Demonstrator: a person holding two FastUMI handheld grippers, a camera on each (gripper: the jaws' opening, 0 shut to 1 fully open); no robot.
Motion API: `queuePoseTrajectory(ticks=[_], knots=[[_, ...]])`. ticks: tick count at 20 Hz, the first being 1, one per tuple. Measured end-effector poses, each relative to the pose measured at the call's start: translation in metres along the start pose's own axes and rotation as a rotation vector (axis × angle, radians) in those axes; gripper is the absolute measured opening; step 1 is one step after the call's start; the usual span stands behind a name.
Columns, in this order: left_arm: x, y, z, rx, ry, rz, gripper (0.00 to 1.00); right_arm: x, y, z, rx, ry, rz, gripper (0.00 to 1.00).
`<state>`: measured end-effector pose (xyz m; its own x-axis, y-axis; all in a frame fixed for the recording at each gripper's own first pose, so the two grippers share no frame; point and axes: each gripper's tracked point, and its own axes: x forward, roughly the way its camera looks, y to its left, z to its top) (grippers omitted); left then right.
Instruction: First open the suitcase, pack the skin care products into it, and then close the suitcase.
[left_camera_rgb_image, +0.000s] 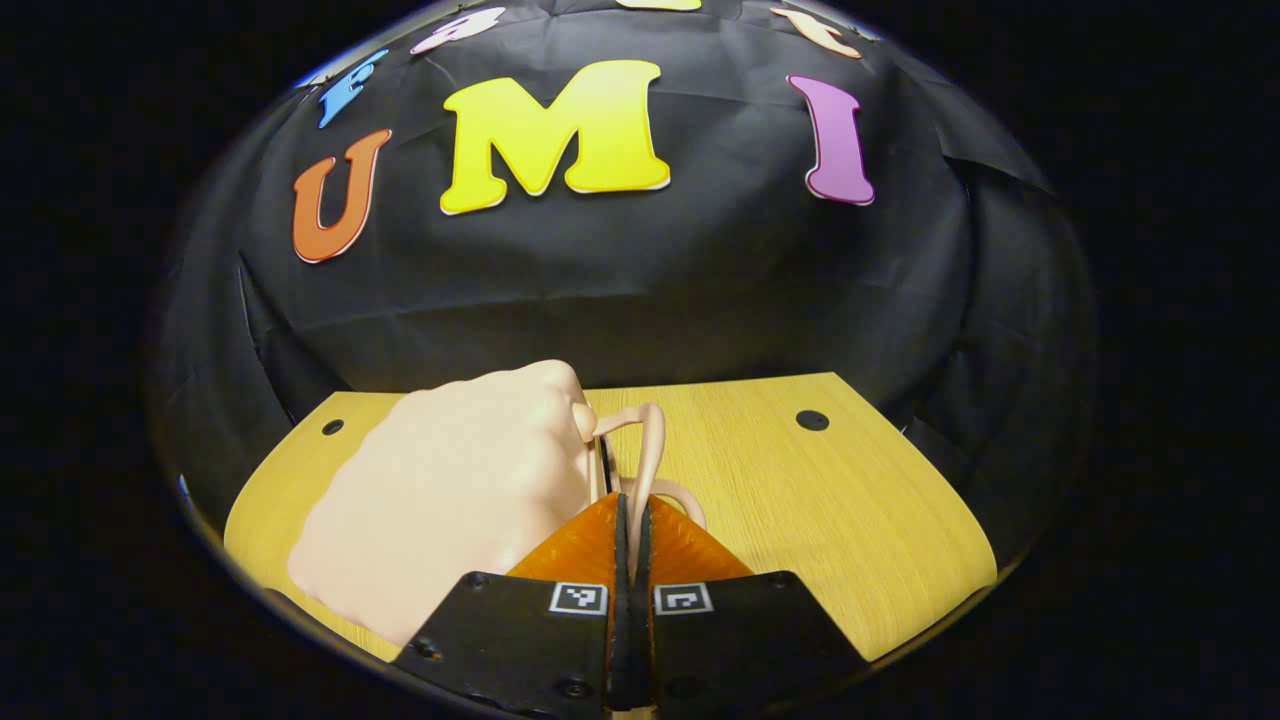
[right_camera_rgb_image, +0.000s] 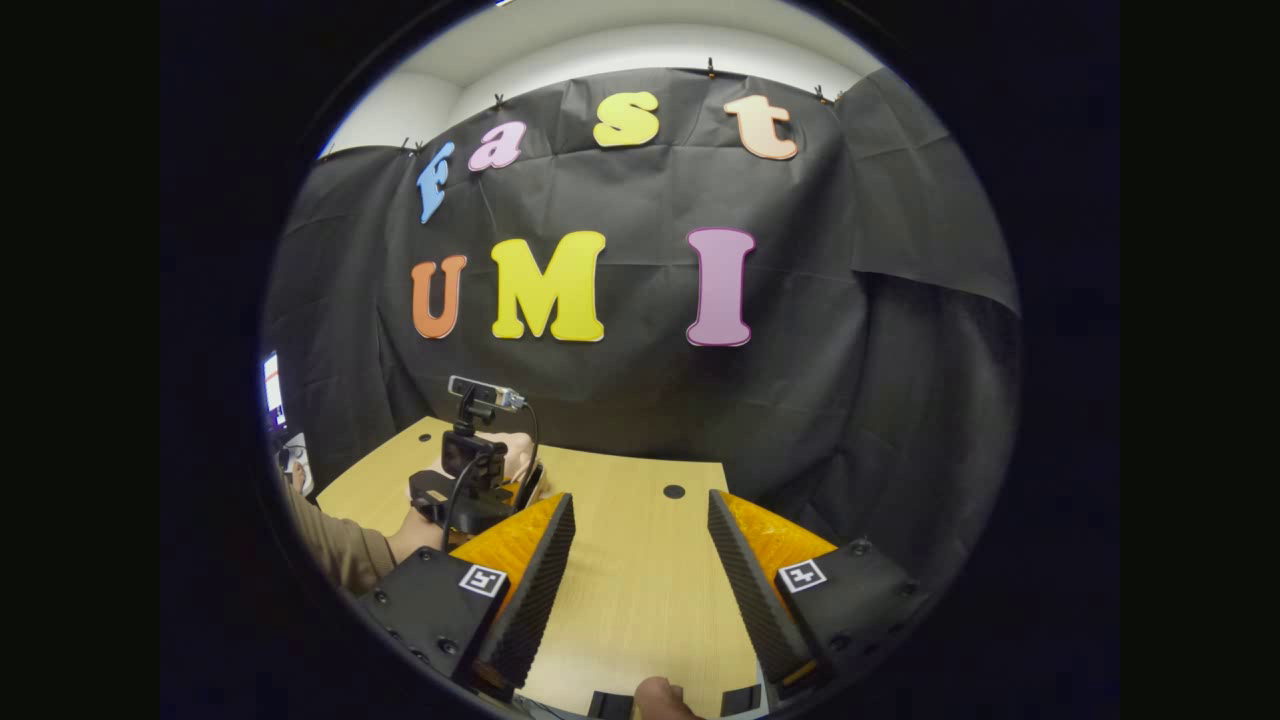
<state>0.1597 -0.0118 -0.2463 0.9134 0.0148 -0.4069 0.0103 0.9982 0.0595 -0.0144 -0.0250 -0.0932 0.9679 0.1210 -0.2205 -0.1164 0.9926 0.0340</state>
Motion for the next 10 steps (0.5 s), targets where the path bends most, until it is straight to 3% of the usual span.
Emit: queuePoseTrajectory(ticks=[8,10], knots=[[0.002,-0.011,-0.028,0.05,0.041,0.001,0.03,0.003,0.004,-0.005,-0.024,0.017,0.003,0.8],[0.003,-0.014,-0.03,0.079,0.056,-0.004,0.07,0.004,0.002,-0.006,-0.024,0.02,-0.002,0.8]])
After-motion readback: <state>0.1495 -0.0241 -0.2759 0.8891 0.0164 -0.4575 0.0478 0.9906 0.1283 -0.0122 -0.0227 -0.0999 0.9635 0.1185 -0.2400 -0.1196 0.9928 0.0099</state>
